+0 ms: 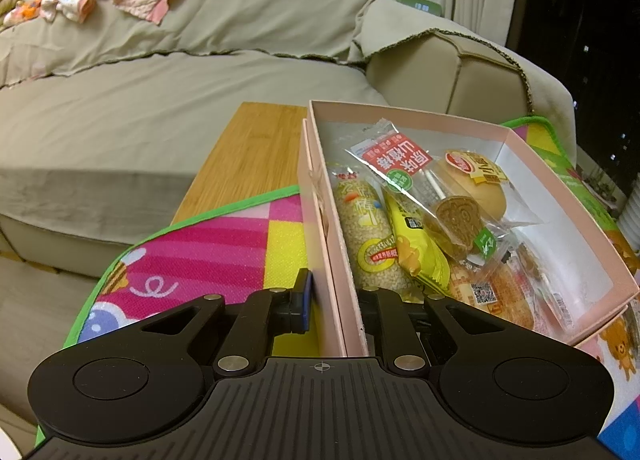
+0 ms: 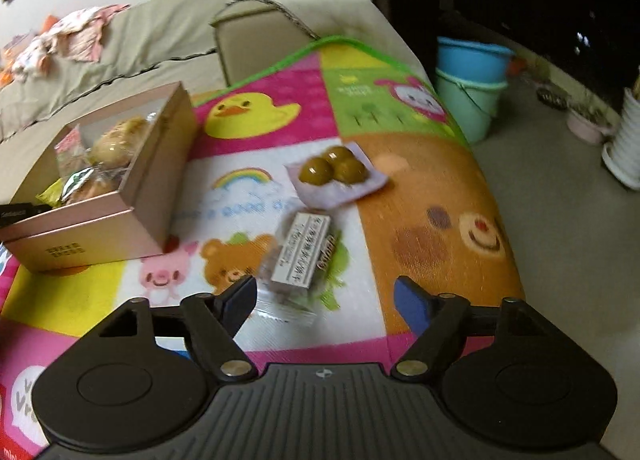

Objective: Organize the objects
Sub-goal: 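Grasp the pink tray of brown candies with the right tool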

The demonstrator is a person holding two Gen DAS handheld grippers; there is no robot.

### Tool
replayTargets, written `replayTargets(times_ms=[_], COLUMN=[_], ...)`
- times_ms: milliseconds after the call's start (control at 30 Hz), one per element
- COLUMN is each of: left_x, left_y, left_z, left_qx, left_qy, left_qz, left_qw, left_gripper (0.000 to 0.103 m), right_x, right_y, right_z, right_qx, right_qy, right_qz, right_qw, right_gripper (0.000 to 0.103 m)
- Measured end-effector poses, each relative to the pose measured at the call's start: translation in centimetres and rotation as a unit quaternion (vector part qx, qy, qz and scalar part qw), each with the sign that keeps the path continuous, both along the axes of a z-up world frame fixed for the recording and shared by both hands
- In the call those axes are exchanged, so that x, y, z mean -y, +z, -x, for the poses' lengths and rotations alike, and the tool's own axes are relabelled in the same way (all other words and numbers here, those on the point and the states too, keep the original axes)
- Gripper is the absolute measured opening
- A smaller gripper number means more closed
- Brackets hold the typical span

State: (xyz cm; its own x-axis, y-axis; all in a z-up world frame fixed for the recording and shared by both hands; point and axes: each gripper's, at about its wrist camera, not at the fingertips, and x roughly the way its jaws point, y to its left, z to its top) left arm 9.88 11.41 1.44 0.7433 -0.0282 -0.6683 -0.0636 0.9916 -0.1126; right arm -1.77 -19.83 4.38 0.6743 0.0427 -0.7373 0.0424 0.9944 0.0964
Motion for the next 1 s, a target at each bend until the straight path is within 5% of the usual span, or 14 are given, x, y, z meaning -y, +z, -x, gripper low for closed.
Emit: replayTargets(times_ms=[333,600,733,800,1000], left_x=[0.0,0.0,0.0,0.0,0.0], left_y=[0.0,0.0,0.0,0.0,0.0], left_z=[0.0,0.0,0.0,0.0,0.0], left_qx=[0.0,-0.001,0.0,-0.001,-0.001], left_qy=[0.0,0.0,0.0,0.0,0.0], left_qz=[-0.001,-0.001,0.0,0.0,-0.001], left_qw=[1.0,1.0,1.0,1.0,1.0], left_gripper=[0.015,0.015,0.015,0.015,0.015], right_x=[0.1,0.2,-0.6,-0.6,-0.5], right_y=[0.5,-0.9,-1.3,-1.1,0.4], right_z=[-5.0,-11.3,-11.1,-10.8,-8.4], right_qx=[0.036,0.016,0.013,0.015,0.023], right_qy=[0.015,0.033,0.045,0.044,0.055], right_qz=[0.033,0.039,0.05,0.045,0.035], right_qw=[0.999,0.999,0.998,0.998,0.998], right_gripper=[0.077,0.078,0.072,0.062,0.062])
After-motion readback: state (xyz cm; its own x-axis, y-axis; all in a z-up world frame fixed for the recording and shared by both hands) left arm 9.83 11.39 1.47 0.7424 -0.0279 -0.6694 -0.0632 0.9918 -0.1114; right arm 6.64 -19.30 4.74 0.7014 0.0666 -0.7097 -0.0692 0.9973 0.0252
